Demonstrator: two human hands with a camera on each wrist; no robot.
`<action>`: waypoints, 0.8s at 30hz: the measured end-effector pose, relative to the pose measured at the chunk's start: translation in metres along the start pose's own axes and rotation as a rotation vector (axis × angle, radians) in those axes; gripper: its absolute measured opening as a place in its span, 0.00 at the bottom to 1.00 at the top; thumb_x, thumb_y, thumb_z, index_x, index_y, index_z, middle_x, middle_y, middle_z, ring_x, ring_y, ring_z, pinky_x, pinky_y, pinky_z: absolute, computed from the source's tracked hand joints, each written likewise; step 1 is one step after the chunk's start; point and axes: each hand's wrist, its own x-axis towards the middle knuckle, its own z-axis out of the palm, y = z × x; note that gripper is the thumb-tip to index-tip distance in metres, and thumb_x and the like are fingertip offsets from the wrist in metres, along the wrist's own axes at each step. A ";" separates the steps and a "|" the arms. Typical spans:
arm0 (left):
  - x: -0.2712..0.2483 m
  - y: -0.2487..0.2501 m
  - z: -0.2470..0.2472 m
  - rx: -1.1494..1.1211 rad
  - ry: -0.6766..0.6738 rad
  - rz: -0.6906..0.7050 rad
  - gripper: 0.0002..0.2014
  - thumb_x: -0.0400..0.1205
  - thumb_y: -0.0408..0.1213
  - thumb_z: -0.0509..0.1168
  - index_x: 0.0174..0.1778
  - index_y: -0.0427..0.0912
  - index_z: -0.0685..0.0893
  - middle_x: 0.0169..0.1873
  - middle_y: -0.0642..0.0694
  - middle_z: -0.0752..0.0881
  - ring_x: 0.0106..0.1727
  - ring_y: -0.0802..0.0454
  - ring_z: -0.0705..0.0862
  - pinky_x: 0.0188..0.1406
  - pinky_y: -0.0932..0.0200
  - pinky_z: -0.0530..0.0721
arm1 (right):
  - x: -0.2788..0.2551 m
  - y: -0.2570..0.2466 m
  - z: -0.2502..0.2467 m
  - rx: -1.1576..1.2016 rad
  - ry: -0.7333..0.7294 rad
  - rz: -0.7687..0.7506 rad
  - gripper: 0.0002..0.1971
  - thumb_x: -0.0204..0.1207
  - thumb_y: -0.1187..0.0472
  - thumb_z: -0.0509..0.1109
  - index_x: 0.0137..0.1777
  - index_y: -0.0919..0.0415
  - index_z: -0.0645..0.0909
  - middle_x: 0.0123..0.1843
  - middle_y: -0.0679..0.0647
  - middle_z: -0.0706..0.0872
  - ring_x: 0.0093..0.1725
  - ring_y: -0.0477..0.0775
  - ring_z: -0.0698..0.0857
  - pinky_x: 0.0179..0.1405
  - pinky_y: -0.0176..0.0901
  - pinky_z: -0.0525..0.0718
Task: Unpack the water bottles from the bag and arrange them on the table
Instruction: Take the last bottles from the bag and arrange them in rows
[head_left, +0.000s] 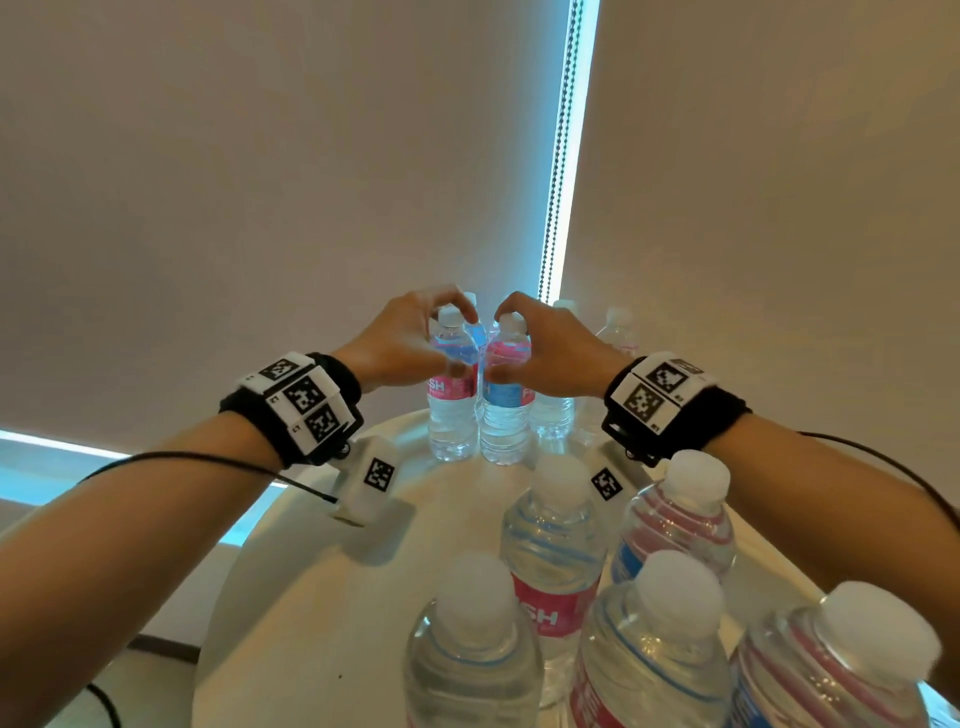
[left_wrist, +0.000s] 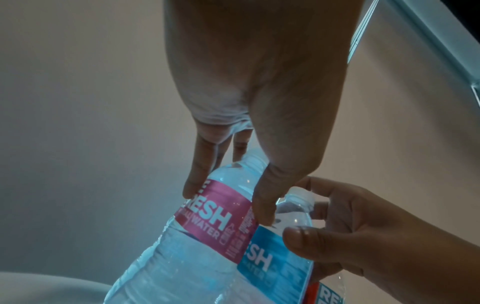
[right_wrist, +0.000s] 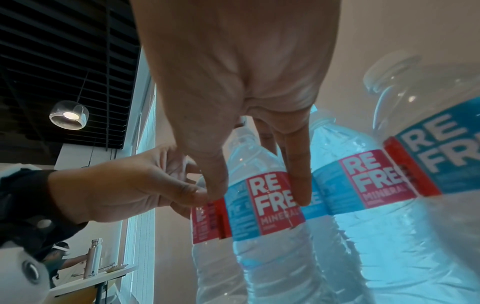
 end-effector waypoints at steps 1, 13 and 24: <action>0.001 -0.001 0.001 -0.002 0.002 0.009 0.23 0.65 0.30 0.82 0.54 0.48 0.84 0.54 0.56 0.84 0.35 0.65 0.78 0.42 0.58 0.78 | 0.001 -0.001 0.001 -0.008 0.003 -0.004 0.35 0.71 0.52 0.81 0.74 0.58 0.70 0.52 0.53 0.78 0.47 0.53 0.79 0.33 0.31 0.70; -0.001 0.000 0.004 0.075 0.000 0.053 0.25 0.67 0.35 0.83 0.59 0.48 0.83 0.58 0.54 0.83 0.41 0.54 0.84 0.50 0.54 0.84 | 0.005 0.002 0.008 -0.050 0.063 -0.003 0.37 0.69 0.48 0.82 0.75 0.56 0.71 0.68 0.62 0.80 0.56 0.52 0.75 0.52 0.40 0.71; -0.034 0.025 -0.007 0.239 0.151 0.210 0.28 0.69 0.42 0.82 0.65 0.47 0.83 0.55 0.51 0.84 0.54 0.54 0.79 0.61 0.53 0.79 | -0.043 0.011 -0.053 0.156 0.227 -0.007 0.18 0.74 0.53 0.79 0.61 0.57 0.83 0.53 0.54 0.88 0.42 0.51 0.89 0.48 0.49 0.90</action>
